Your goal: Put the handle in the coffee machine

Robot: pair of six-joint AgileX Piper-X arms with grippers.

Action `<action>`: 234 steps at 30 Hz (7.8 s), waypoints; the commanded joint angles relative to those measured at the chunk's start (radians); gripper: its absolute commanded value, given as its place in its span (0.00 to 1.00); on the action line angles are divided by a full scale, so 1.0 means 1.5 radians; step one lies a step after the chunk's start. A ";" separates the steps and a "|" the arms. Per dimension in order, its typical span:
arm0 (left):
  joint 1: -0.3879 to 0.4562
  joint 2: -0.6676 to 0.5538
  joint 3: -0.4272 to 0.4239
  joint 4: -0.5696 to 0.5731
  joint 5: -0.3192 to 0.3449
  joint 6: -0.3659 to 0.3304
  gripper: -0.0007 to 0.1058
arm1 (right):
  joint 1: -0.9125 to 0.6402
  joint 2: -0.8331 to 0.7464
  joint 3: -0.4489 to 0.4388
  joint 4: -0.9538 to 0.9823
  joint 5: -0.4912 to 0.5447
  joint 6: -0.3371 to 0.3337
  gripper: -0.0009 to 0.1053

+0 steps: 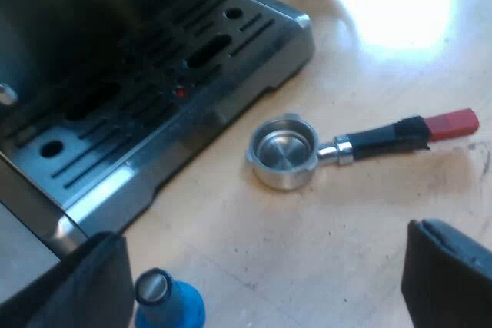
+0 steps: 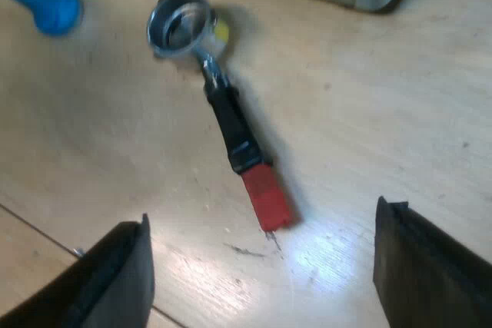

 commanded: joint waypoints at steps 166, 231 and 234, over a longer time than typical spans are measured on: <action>-0.276 0.170 0.101 -0.215 -0.097 -0.059 0.84 | 0.365 0.743 -0.206 -0.311 0.279 0.084 0.76; -0.279 0.347 0.102 -0.215 -0.109 0.094 0.82 | 0.393 0.562 -0.205 -0.138 0.172 0.305 0.01; -0.292 0.360 0.102 -0.212 -0.107 0.107 0.82 | 0.399 0.562 -0.205 -0.153 0.172 0.325 0.01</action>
